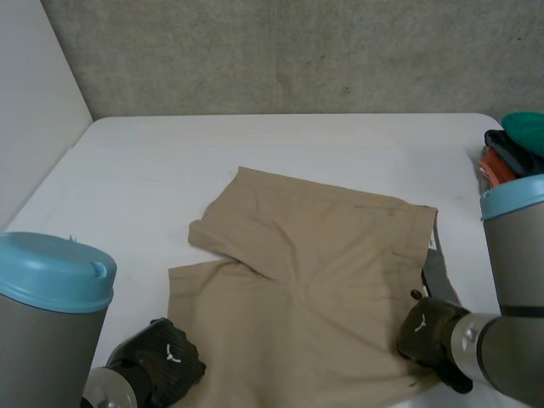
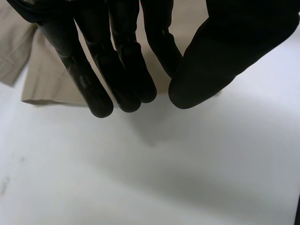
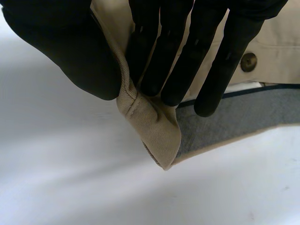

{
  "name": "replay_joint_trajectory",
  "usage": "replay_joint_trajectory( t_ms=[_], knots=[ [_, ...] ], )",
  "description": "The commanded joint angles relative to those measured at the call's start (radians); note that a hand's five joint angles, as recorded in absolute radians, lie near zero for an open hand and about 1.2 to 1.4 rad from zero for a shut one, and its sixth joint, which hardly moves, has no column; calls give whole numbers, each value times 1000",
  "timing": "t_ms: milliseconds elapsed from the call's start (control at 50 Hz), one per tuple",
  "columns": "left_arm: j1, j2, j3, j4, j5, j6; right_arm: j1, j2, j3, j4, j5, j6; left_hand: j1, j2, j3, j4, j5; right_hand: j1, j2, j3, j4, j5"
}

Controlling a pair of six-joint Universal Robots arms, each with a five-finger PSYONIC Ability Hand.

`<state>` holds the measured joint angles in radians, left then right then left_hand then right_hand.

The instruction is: Fold the laundry.

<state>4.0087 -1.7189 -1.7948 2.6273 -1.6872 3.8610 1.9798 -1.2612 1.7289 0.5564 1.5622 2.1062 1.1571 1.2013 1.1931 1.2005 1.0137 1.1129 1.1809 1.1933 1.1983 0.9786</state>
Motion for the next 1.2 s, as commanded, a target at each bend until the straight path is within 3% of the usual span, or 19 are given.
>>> replay_joint_trajectory(
  t_ms=[20,100,120,180,240,400,620,680,700,760,820,880,920,980,1060,1200],
  knots=[
    [9,-24,107,32,-3,23,-6,-9,-8,-49,-5,11,239,195,203,196,208,283,215,203,198,243],
    [18,-120,204,95,-9,12,2,-9,-38,-118,-8,60,239,195,203,196,208,283,215,203,198,243],
    [19,-129,218,102,-14,9,5,-9,-43,-131,-8,81,65,21,29,22,34,283,215,203,198,243],
    [23,-131,229,131,-11,-18,5,-4,-63,-179,-1,168,-750,-794,-786,-793,-781,283,215,203,198,243],
    [24,-111,221,151,-9,-107,-2,2,-69,-205,-5,221,-823,-867,-859,-867,-854,283,215,203,198,243],
    [21,-18,83,129,3,-325,-7,8,-60,-289,1,250,-753,-797,-789,-796,-784,283,215,203,198,243],
    [23,-17,-17,148,109,-371,-6,8,-57,-331,1,287,-700,-744,-736,-744,-731,283,215,203,198,243],
    [23,-77,-5,180,121,-409,-6,8,-57,-339,1,297,-402,-446,-438,-445,-433,283,215,203,198,243],
    [21,-99,0,203,121,-426,-6,8,-55,-339,1,299,155,110,119,111,124,283,215,203,198,243],
    [21,-107,9,217,121,-433,-7,2,-46,-326,1,298,239,195,203,196,208,283,215,203,198,243],
    [12,-102,6,191,123,-419,-7,-13,-20,-296,-2,270,239,195,203,196,208,283,215,203,198,243],
    [-25,-50,-18,68,127,-368,-9,-55,52,-166,-5,154,239,195,203,196,208,283,215,203,198,243],
    [-62,-6,-32,-54,127,-271,-18,-79,105,-63,-1,31,239,195,203,196,208,283,215,203,198,243],
    [-63,12,-34,-105,126,-177,-64,-93,133,-58,-7,-34,239,195,203,196,208,283,215,203,198,243],
    [-5,1,44,-26,115,-80,-102,-93,107,-133,-13,-20,239,195,203,196,208,283,215,203,198,243],
    [15,-149,277,201,78,-77,-102,-46,-17,-289,-33,151,239,195,203,196,208,283,215,203,198,243]
  ],
)
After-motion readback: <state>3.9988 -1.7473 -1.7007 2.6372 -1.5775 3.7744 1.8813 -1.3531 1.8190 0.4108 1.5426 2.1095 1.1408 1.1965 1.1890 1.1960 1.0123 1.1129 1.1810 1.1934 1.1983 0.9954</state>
